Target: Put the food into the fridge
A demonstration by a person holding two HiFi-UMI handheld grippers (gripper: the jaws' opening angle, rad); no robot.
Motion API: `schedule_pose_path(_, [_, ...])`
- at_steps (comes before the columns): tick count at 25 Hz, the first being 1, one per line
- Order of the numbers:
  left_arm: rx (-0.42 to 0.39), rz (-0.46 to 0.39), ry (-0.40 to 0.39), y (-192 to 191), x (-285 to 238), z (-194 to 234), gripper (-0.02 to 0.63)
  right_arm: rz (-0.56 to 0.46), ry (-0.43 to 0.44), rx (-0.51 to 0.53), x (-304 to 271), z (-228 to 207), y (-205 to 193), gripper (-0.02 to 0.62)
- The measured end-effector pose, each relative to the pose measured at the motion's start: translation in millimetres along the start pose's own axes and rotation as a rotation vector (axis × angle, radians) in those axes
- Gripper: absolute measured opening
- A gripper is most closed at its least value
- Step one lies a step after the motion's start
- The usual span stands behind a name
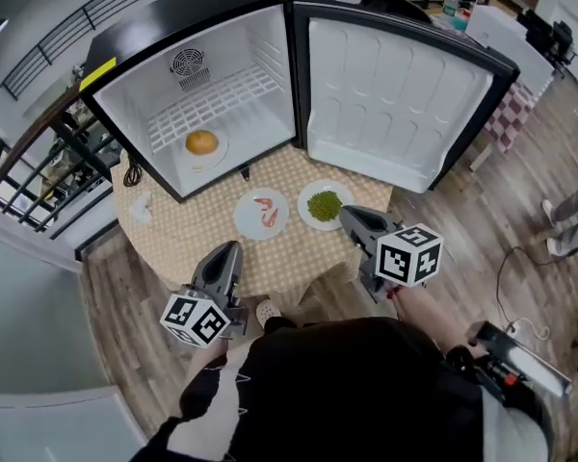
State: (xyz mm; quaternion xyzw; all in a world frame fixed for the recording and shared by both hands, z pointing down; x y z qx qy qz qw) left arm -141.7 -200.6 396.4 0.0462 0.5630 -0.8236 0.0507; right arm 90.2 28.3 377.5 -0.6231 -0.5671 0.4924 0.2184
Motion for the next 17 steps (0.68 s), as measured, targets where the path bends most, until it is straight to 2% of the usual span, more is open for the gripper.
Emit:
schedule_pose_path(4, [0.003,-0.015,0.013,-19.1,3.4,-30.7,0.014,0.01,-0.011,0.001,36.3,-10.7,-20.2,0.015])
schedule_pose_path(10, [-0.022,-0.022,0.001,-19.9,-3.1,-52.8,0.014,0.02,-0.003,0.002,53.0,-14.6,-27.3,0.015])
schedule_pose_path(17, [-0.039,-0.032,0.012,-48.8,-0.5,-83.5,0.014,0.006,0.004,0.007,80.8,-31.0,-55.5,0.015])
Point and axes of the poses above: the fingertips, and each gripper's own axes: x backward along the fingers, z to its left, y out of its top, the point moved 9 cm from there along x, backward along the fingers, and after that the axes turned 6 degrees about z, right-handed, at the moved point
